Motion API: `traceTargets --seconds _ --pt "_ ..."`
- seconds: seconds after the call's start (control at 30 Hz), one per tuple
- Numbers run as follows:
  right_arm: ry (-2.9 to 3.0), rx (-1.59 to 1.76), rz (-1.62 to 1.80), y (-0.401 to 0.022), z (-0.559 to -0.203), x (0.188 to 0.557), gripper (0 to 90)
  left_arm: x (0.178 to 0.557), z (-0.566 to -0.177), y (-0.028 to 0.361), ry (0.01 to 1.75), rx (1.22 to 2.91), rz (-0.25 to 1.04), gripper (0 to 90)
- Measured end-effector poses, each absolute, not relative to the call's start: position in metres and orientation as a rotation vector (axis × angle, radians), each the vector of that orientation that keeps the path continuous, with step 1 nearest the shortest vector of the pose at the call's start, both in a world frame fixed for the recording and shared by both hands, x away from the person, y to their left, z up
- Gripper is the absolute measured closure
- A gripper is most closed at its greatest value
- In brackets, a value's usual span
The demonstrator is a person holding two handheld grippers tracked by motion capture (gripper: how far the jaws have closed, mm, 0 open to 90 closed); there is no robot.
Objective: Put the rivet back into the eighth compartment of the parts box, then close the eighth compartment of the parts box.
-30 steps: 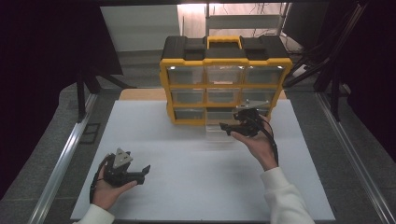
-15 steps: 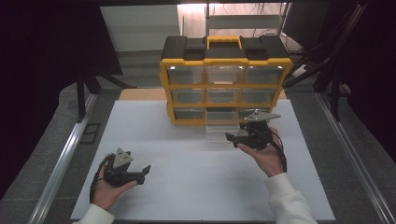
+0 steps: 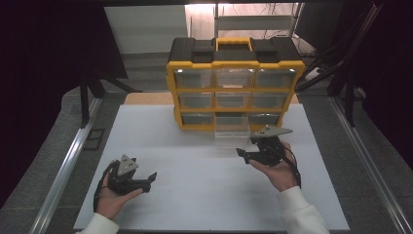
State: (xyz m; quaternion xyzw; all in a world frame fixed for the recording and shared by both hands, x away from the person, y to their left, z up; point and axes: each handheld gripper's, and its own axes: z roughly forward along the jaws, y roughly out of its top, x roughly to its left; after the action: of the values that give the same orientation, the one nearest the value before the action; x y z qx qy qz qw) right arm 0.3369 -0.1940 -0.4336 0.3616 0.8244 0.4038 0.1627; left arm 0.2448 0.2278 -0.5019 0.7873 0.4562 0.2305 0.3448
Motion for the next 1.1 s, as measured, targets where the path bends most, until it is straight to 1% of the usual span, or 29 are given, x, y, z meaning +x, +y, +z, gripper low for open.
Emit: traceTargets --seconds 0.23,0.77,0.83,0.9,0.93,0.97,1.1 --pt "2.340 1.052 1.141 -0.200 -0.436 0.335 30.6 0.245 -0.502 0.227 1.184 2.045 0.597 10.5" --pt "2.371 1.024 1.095 -0.190 -0.443 0.331 33.5 0.244 -0.502 0.228 1.184 2.043 0.600 10.5" --pt "2.372 1.028 1.089 -0.189 -0.444 0.331 36.1 0.244 -0.502 0.228 1.184 2.044 0.601 10.5" --pt "2.363 1.040 1.084 -0.188 -0.445 0.330 43.0 0.245 -0.502 0.227 1.183 2.045 0.601 10.5" --pt "2.363 1.040 1.084 -0.188 -0.445 0.330 43.0 0.245 -0.502 0.227 1.181 2.046 0.602 10.5" --pt "2.362 1.047 1.082 -0.188 -0.445 0.330 45.2 0.244 -0.502 0.227 1.181 2.046 0.602 10.5" --pt "2.394 1.052 1.082 -0.188 -0.447 0.331 56.6 0.245 -0.501 0.227 1.183 2.040 0.603 10.5"
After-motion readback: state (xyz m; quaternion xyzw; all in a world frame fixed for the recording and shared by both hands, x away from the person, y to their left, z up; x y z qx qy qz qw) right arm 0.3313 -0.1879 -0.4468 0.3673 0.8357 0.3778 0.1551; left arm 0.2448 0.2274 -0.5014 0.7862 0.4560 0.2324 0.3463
